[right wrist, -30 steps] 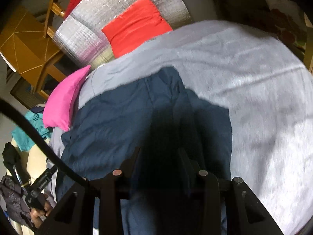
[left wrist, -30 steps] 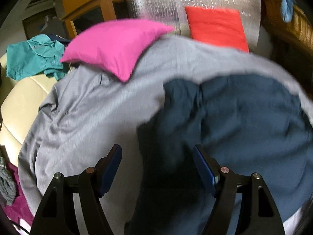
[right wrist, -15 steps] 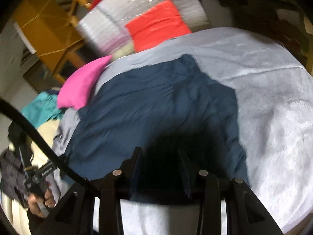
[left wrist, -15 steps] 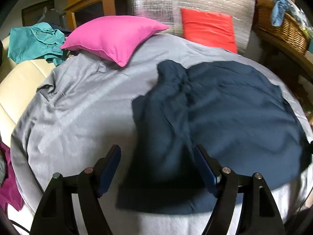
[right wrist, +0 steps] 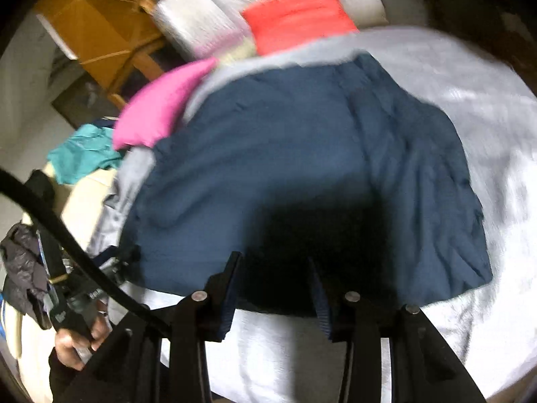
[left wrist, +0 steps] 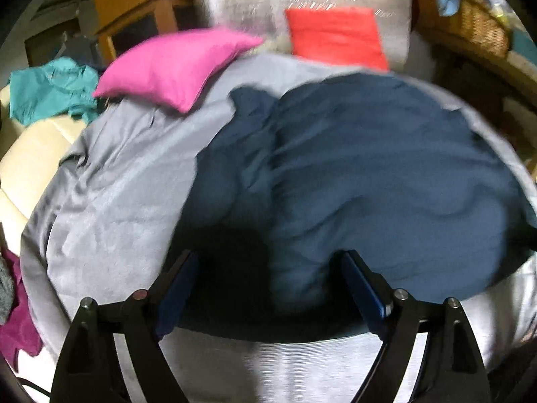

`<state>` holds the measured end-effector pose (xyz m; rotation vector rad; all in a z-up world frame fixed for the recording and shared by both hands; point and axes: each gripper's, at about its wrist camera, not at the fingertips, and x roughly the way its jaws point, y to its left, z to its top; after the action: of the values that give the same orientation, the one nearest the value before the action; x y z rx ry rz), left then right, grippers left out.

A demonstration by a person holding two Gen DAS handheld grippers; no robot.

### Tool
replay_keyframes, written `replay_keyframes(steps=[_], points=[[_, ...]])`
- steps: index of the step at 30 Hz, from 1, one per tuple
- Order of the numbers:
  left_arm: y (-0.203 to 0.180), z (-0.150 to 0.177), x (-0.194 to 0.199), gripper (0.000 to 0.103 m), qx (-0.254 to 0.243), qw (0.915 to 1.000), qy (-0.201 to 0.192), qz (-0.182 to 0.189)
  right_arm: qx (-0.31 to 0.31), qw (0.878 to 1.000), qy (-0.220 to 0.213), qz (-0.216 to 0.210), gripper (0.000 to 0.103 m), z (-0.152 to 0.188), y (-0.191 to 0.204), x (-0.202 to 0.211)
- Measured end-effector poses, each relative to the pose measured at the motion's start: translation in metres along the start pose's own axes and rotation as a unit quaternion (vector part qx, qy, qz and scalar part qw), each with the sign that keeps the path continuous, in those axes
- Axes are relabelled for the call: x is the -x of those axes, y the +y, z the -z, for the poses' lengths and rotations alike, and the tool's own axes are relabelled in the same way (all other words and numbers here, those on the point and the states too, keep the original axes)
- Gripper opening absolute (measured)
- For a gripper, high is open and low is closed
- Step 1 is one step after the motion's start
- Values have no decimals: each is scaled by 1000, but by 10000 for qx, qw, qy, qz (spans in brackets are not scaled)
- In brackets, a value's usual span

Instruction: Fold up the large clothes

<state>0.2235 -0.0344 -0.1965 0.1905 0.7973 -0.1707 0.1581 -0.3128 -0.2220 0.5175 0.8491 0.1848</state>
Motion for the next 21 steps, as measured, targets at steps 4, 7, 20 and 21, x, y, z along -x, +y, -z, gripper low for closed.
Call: replay_keyframes(steps=[4, 7, 20, 21], points=[[-32, 2, 1, 87, -383, 9990, -170, -121, 181, 9992, -186, -307, 43, 0, 22, -6], [-43, 4, -19, 88, -578, 9976, 130, -367, 54, 9991, 419, 68, 42, 2, 22, -41], [-28, 10, 26, 87, -209, 9977, -483, -435, -330, 9953, -423, 806, 42, 10, 11, 14], [-27, 9, 28, 87, -212, 9973, -525, -457, -407, 9940, -428, 916, 42, 10, 8, 15]])
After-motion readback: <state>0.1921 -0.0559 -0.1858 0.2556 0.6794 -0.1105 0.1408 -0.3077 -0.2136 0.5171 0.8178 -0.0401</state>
